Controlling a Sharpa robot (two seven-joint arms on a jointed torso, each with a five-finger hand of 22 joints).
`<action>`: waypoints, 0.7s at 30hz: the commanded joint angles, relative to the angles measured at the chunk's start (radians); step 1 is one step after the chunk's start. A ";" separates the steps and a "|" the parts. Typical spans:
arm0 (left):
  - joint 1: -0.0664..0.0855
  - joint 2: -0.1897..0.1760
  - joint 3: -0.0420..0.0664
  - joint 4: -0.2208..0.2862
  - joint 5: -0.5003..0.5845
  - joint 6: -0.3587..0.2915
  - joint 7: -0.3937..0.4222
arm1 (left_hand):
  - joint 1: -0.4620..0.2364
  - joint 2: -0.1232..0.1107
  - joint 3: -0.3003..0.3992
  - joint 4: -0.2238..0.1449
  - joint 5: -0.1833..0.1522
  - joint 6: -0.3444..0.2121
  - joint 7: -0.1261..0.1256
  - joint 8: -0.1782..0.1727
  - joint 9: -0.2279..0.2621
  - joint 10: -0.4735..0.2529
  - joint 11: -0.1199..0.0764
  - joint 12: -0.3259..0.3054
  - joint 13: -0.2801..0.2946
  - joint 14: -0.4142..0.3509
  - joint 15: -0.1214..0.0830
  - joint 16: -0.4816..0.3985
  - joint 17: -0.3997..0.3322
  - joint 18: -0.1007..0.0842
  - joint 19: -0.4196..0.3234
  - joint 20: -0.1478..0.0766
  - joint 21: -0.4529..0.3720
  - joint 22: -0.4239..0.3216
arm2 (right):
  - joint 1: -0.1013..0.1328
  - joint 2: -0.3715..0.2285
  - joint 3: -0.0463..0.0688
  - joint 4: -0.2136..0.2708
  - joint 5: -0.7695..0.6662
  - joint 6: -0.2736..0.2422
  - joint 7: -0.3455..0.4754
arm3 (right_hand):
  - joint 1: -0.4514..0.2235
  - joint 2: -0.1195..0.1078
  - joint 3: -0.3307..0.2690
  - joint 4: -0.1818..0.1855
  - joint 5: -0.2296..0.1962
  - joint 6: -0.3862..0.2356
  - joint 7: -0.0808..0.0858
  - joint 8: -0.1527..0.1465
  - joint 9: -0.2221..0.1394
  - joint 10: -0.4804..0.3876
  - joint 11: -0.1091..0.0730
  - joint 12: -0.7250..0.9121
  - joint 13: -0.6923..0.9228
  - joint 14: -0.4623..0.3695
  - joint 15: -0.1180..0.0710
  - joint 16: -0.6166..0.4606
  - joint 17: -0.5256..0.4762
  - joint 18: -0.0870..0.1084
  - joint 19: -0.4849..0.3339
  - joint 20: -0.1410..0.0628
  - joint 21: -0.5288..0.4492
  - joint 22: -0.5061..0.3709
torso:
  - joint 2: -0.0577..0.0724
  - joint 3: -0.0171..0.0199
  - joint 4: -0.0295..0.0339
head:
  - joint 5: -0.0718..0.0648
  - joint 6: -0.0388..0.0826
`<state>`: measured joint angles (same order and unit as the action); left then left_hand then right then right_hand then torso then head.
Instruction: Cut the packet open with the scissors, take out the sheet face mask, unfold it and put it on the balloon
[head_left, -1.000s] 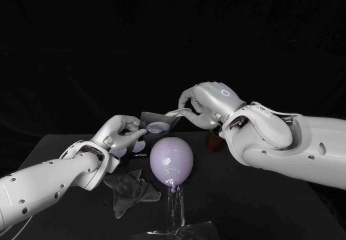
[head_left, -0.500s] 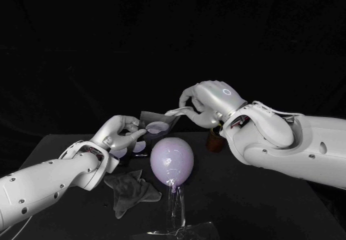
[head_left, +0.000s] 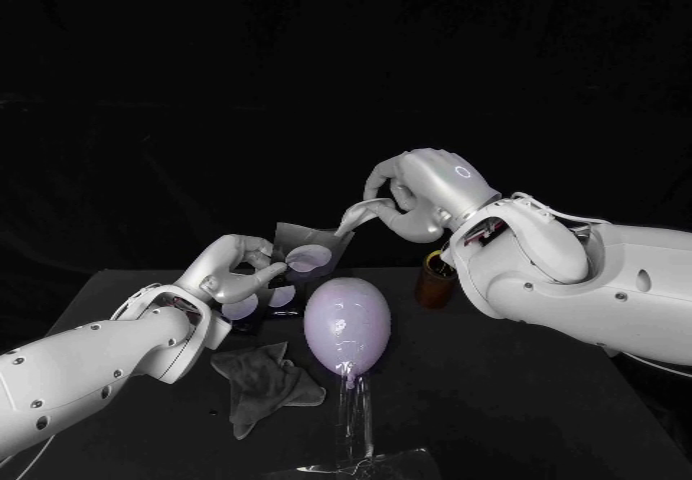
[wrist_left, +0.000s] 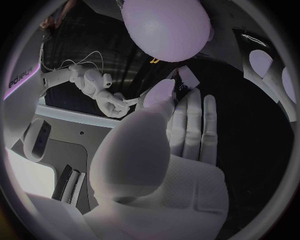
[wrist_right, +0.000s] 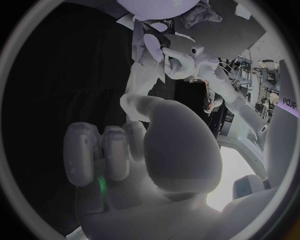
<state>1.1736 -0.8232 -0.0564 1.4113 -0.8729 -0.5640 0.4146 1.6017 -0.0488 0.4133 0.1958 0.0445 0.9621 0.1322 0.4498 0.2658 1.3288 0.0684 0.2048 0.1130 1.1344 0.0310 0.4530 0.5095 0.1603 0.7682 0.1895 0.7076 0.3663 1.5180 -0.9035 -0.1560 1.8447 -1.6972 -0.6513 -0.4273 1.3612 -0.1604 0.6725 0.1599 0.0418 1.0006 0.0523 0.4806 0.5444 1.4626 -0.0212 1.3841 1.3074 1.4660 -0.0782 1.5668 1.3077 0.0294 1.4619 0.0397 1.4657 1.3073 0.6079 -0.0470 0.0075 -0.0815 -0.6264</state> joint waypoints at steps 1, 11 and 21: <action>0.001 -0.008 0.000 0.000 0.000 0.029 0.013 | 0.001 0.005 0.015 -0.008 0.003 -0.004 0.004 0.006 0.206 -0.009 0.000 0.004 0.001 -0.007 0.001 0.005 0.001 0.015 -0.007 0.001 0.005 0.001 | 0.005 0.002 0.002 -0.008 0.043 -0.025 0.021 | 0.000 0.007 0.006 0.001 0.007 0.008 0.003 0.028 0.034 0.036 0.003 -0.001 0.163 0.105 0.002 0.004 0.263 -0.010 0.072 -0.005 0.008 0.237 | -0.002 -0.0015 0.0005 | 0.005 0.001; -0.001 -0.050 -0.003 0.004 0.009 0.035 0.030 | 0.001 0.005 0.016 -0.008 0.003 -0.004 0.004 0.006 0.207 -0.010 0.000 0.005 0.001 -0.008 0.001 0.006 0.002 0.014 -0.008 0.001 0.006 0.002 | 0.012 0.003 0.003 -0.024 0.084 0.007 0.043 | 0.000 0.008 0.007 -0.001 0.007 0.007 0.003 0.028 0.034 0.036 0.003 -0.002 0.162 0.105 0.002 0.004 0.263 -0.010 0.072 -0.005 0.009 0.238 | -0.012 -0.0051 0.0053 | 0.021 -0.011; -0.004 -0.150 -0.017 0.039 0.009 0.033 0.044 | 0.001 0.004 0.017 -0.008 0.003 -0.004 0.004 0.007 0.209 -0.010 0.001 0.005 0.002 -0.009 0.002 0.006 0.002 0.014 -0.009 0.001 0.006 0.002 | 0.013 0.002 0.003 -0.031 0.109 0.071 0.066 | 0.001 0.007 0.008 -0.003 0.007 0.007 0.003 0.028 0.034 0.036 0.003 -0.004 0.161 0.105 0.002 0.004 0.263 -0.010 0.072 -0.005 0.008 0.237 | -0.024 -0.0057 0.0128 | 0.068 -0.048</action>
<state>1.1692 -0.9703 -0.0747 1.4443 -0.8702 -0.5403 0.4349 1.6011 -0.0493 0.4160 0.1985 0.0445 0.9602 0.1307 0.4527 0.2658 1.3270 0.0702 0.2044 0.1136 1.1327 0.0330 0.4530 0.5102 0.1539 0.7648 0.1930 0.7075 0.3672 1.5303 -0.9016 -0.1538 1.8138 -1.6008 -0.6219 -0.3834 1.3612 -0.1604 0.6748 0.1573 0.0464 1.0001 0.0575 0.4806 0.5444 1.4609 -0.0196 1.3836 1.3080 1.4645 -0.0767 1.5665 1.3082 0.0295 1.4618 0.0397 1.4705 1.3081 0.5886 -0.0526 0.0170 -0.0275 -0.6621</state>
